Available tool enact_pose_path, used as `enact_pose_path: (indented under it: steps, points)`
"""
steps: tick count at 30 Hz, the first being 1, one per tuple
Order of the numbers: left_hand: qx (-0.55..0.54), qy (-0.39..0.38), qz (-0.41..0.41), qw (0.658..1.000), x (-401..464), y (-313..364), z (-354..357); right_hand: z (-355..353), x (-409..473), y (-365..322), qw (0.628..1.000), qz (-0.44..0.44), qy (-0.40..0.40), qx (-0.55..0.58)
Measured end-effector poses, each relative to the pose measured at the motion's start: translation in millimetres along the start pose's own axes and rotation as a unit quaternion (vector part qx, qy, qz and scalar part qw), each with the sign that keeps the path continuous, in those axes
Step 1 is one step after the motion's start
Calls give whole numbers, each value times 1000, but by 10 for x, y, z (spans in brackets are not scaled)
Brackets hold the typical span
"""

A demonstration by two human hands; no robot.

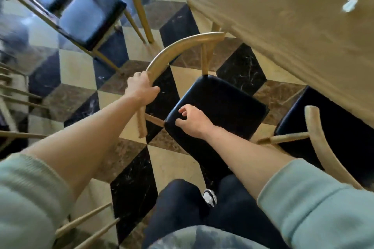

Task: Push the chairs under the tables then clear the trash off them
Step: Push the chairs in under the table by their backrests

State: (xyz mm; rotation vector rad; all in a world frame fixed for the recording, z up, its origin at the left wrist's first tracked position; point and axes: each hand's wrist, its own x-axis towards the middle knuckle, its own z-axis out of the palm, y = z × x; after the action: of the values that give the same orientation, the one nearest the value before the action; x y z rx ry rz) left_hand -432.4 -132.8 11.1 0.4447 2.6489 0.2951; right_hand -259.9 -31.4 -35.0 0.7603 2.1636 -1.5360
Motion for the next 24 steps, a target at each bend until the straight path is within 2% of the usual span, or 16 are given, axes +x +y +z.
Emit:
enact_pose_path:
  steps: [2,5,8,10,13,15,18,21,24]
  points:
    - [27,-31,27,999,357,98,-60,208,283,-306,997,17,-43,64]
    - [23,-89,67,994,849,347,-68,543,687,-623,986,55,-58,150]
    - [20,-128,119,984,1500,623,-44,832,1054,-827,980,97,-82,151]
    - [24,-149,176,973,1889,883,38,1003,1295,-820,976,146,-61,149]
    - [22,-201,242,949,2300,1205,203,1249,1540,-728,931,256,-56,254]
    - [16,-240,247,939,2465,1176,230,1307,1574,-836,912,268,-49,306]
    - [8,-259,254,932,2573,1071,209,1336,1528,-946,910,265,-7,318]
    - [-32,-244,228,942,2716,871,140,1304,1496,-929,923,268,-23,274]
    - [-60,-208,159,963,2877,564,31,1273,1484,-879,942,273,-33,193]
